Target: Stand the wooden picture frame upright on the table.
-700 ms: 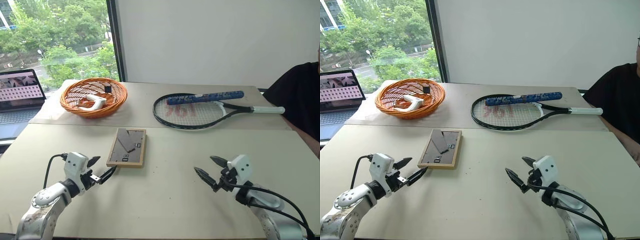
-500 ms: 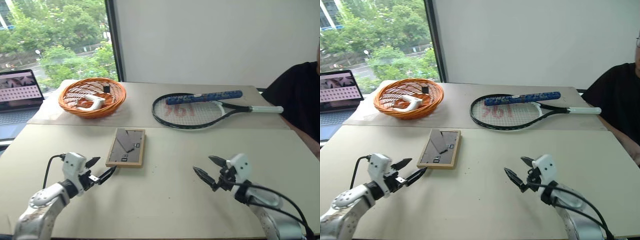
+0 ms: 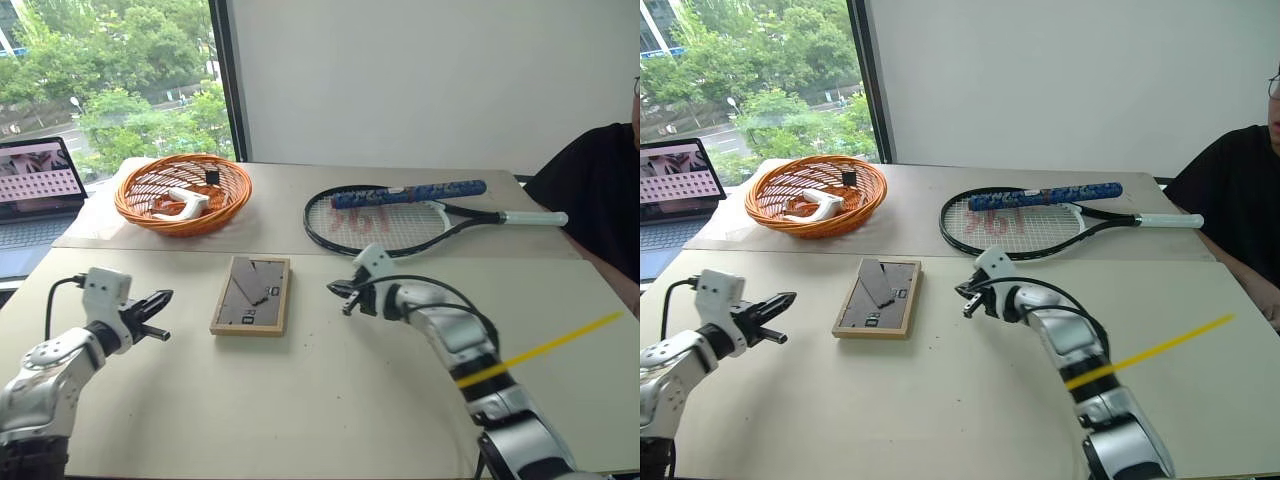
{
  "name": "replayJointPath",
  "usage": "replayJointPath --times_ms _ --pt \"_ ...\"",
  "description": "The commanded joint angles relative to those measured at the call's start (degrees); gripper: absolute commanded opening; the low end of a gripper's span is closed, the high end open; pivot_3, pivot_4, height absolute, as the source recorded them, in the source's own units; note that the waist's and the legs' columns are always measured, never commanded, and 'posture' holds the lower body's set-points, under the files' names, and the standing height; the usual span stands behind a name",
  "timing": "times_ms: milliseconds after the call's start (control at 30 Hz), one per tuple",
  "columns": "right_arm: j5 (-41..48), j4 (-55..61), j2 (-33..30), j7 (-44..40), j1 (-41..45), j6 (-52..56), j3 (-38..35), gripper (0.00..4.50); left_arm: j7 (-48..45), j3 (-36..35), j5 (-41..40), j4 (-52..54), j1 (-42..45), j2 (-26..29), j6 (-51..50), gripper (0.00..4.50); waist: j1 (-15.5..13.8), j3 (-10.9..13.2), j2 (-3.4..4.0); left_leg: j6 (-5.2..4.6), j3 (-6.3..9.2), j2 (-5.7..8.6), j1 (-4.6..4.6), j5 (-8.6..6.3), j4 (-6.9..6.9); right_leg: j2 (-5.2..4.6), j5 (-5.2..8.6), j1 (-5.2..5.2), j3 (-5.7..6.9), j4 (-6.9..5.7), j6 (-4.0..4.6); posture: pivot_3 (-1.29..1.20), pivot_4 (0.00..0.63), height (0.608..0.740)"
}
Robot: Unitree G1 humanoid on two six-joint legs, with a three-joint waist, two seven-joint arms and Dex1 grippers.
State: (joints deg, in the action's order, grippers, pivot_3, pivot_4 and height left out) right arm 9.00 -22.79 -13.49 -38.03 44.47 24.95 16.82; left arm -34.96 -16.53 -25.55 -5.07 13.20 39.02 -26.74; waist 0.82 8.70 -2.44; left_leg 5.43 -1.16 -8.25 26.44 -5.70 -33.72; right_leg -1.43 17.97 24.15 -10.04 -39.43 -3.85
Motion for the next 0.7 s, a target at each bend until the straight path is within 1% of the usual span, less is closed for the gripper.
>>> replayJointPath --times_ms 33,200,300,367,500,700 --pt "-3.0 -8.2 2.8 -1.9 2.8 -5.9 1.5 0.04 -0.2 4.3 3.5 -2.2 2.6 -2.2 2.6 0.00 -0.2 0.0 0.00 0.00 0.00 0.00 0.02 0.00 -0.02 -0.01 0.00 -0.01 0.00 0.00 -0.01 0.00 0.150 0.703" --pt "-4.6 -12.3 4.5 -5.1 2.7 -10.2 2.4 0.04 -1.6 7.6 3.8 1.2 1.0 -4.7 1.9 0.00 -0.2 0.0 0.00 0.00 0.01 -0.01 0.05 0.00 -0.02 0.00 -0.01 0.02 0.07 -0.13 -0.01 0.00 0.150 0.703" --pt "-4.6 -9.8 5.0 -7.4 1.1 -10.9 2.9 0.04 -3.5 8.7 2.3 4.2 -0.7 -6.3 0.9 0.00 -0.1 0.0 0.01 0.01 0.02 0.00 0.01 0.01 -0.03 -0.01 0.00 0.02 0.07 -0.24 -0.01 0.00 0.150 0.703" --pt "-4.8 -6.7 4.7 -8.3 -0.7 -9.9 3.3 0.04 -5.5 10.4 0.6 8.0 -2.5 -6.9 -1.2 0.00 -0.1 0.0 0.02 0.02 0.02 0.00 -0.02 0.00 -0.03 0.00 0.00 0.01 0.07 -0.26 -0.01 0.00 0.150 0.703" --pt "-5.0 2.3 2.1 -9.5 -5.8 -5.5 4.1 0.04 -7.6 13.0 -0.8 14.3 -6.3 -7.1 -5.0 0.00 -0.4 -0.1 0.07 0.02 0.02 0.01 -0.02 0.00 -0.03 -0.02 0.01 -0.02 0.07 -0.27 -0.01 0.00 0.150 0.703" --pt "-3.2 22.7 -5.2 -10.9 -15.9 6.1 3.8 0.04 -8.8 13.8 -2.1 19.3 -10.8 -6.0 -8.3 0.00 -0.8 -0.2 0.10 0.02 0.02 0.01 -0.04 0.00 -0.11 -0.03 0.03 -0.03 0.07 -0.27 -0.01 0.00 0.150 0.703"
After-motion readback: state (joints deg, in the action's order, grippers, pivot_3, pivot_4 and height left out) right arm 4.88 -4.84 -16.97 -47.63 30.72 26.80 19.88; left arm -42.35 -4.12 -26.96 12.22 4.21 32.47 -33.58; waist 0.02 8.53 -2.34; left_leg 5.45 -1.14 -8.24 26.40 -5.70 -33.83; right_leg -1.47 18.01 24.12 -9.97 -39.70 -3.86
